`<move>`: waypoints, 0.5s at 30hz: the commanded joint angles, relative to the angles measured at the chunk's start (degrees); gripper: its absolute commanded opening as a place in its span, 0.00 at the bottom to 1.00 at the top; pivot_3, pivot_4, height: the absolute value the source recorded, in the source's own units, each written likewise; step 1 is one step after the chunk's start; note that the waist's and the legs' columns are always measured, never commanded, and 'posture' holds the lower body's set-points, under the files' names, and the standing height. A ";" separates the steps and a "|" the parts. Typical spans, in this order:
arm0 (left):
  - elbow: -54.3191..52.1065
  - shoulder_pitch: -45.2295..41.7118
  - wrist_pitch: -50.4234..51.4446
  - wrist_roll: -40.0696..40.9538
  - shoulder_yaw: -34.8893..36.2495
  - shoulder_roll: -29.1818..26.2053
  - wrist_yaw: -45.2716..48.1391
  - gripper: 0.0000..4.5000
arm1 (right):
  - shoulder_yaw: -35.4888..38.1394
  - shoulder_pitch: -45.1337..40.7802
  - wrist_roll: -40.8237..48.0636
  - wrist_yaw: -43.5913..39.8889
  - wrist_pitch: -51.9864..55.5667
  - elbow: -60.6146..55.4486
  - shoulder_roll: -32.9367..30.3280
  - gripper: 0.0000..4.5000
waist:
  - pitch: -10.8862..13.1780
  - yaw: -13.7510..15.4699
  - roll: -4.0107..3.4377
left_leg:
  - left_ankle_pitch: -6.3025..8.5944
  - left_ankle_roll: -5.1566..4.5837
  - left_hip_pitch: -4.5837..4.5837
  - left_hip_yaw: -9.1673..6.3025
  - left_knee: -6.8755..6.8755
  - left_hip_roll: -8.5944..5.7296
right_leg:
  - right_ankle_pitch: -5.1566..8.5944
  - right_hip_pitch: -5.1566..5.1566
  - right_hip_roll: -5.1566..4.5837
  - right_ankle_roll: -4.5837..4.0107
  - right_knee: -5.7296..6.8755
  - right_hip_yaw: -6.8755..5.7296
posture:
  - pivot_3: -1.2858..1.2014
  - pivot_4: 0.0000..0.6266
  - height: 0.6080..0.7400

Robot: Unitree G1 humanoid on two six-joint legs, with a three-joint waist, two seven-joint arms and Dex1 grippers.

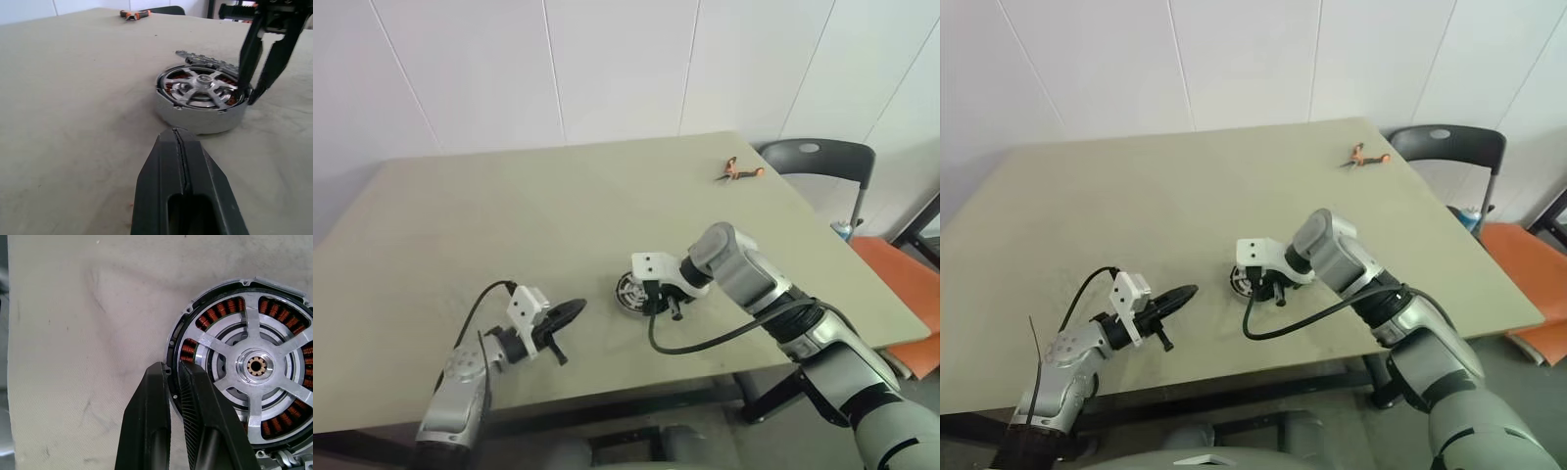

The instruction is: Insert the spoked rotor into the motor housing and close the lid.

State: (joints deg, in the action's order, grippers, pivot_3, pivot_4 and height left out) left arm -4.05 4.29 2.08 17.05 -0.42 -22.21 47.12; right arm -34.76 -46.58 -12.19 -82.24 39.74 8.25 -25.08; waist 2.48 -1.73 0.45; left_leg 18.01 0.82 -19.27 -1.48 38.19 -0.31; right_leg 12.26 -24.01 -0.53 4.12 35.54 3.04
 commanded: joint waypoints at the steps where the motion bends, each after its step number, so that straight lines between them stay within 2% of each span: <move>1: -2.95 0.50 0.30 1.12 0.96 -0.81 -0.46 0.00 | -1.44 -1.47 1.75 0.17 2.08 0.68 2.29 0.03 | 0.00 -0.69 -0.01 | 0.00 0.00 0.01 -0.03 0.00 0.01 | 0.01 0.00 0.02 0.00 0.04 -0.02 | 0.52 0.00 1.00; 13: -3.80 1.20 0.73 0.89 0.62 -0.99 -1.06 0.00 | -3.00 -3.24 2.35 -4.39 -3.02 3.14 -0.07 0.03 | 0.00 -0.82 -0.01 | 0.00 0.00 -0.08 -0.03 0.00 -0.02 | -0.01 -0.04 -0.03 -0.08 -0.05 -0.03 | 0.52 0.00 1.00; 15: -3.63 1.02 0.70 0.81 0.55 -1.04 -0.98 0.00 | -2.92 -3.37 2.32 -4.43 -3.35 3.60 -0.36 0.17 | 0.00 -0.79 -0.01 | 0.00 0.00 -0.09 -0.03 -0.01 -0.02 | -0.06 -0.04 -0.03 -0.17 -0.07 -0.04 | 0.52 0.00 1.00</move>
State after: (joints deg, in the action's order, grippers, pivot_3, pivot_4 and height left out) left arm -5.81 6.12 3.19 17.04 -0.35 -22.69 46.08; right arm -36.79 -49.28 -11.11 -84.90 36.81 11.63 -25.27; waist 2.49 -2.53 0.44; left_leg 18.01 0.82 -19.37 -1.52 38.18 -0.33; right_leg 12.19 -24.05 -0.56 3.95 35.46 3.00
